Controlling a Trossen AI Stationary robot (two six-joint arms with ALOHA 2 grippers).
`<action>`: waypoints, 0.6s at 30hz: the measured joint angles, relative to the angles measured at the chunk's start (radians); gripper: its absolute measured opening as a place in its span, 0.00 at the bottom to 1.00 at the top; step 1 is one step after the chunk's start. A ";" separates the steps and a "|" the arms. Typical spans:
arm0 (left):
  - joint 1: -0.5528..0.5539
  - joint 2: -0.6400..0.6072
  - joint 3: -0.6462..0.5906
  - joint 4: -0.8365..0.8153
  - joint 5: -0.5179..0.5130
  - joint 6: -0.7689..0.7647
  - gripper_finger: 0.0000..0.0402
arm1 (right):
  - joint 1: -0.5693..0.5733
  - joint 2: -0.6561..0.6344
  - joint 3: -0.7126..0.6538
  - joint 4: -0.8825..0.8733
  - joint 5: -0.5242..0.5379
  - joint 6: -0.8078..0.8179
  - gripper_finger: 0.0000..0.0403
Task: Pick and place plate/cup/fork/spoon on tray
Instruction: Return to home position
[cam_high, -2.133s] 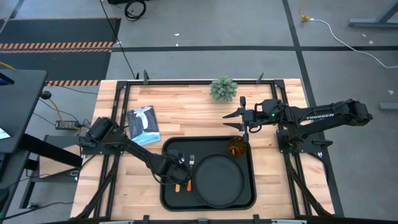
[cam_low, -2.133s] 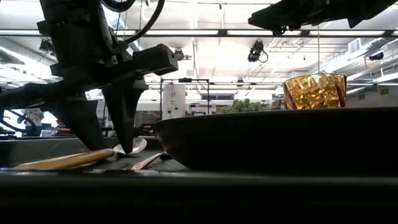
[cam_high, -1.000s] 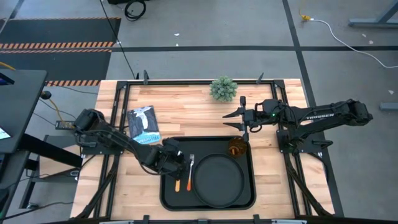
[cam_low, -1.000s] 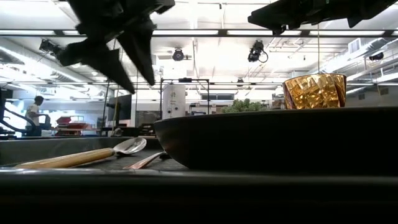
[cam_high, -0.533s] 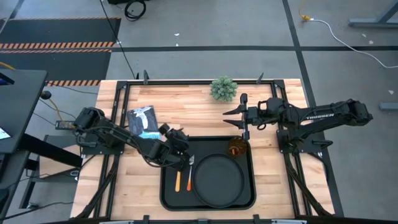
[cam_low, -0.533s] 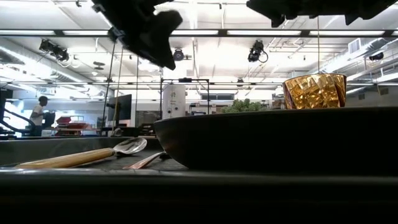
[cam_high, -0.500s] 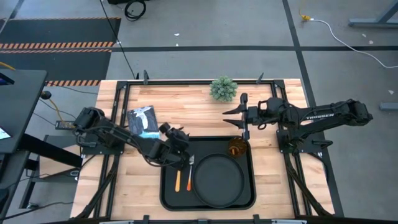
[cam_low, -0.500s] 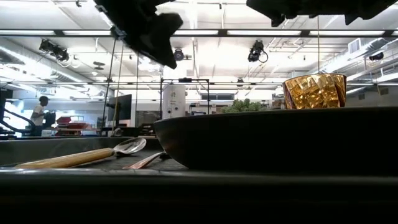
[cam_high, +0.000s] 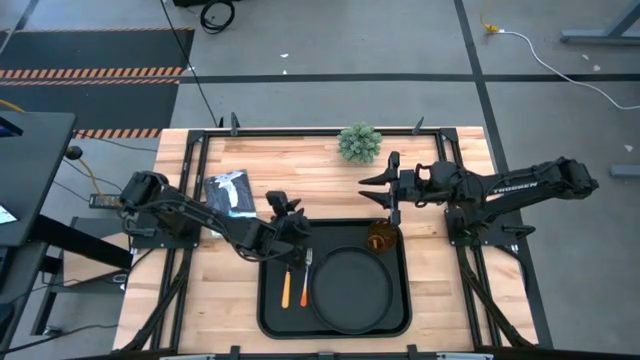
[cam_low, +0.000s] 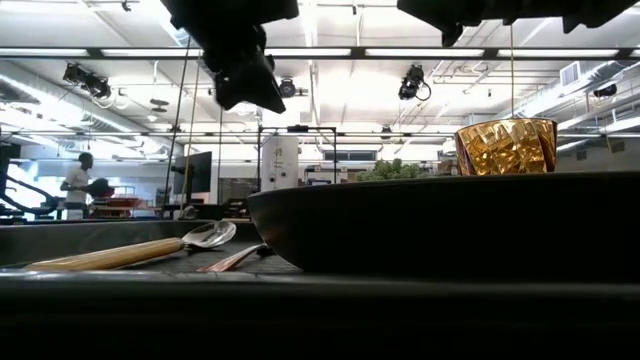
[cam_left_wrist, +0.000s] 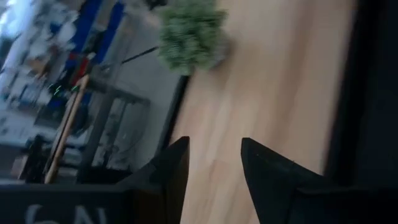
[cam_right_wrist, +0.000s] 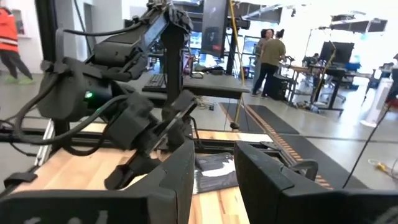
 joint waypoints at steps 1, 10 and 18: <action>-0.006 0.000 0.000 -0.001 0.021 0.019 0.38 | 0.012 0.000 0.000 0.000 0.018 0.010 0.30; -0.024 0.000 -0.017 0.003 0.184 0.148 0.30 | 0.112 0.000 0.000 -0.002 0.170 0.058 0.30; -0.047 -0.012 -0.126 0.014 0.191 0.094 0.23 | 0.166 0.000 0.000 -0.003 0.233 0.066 0.30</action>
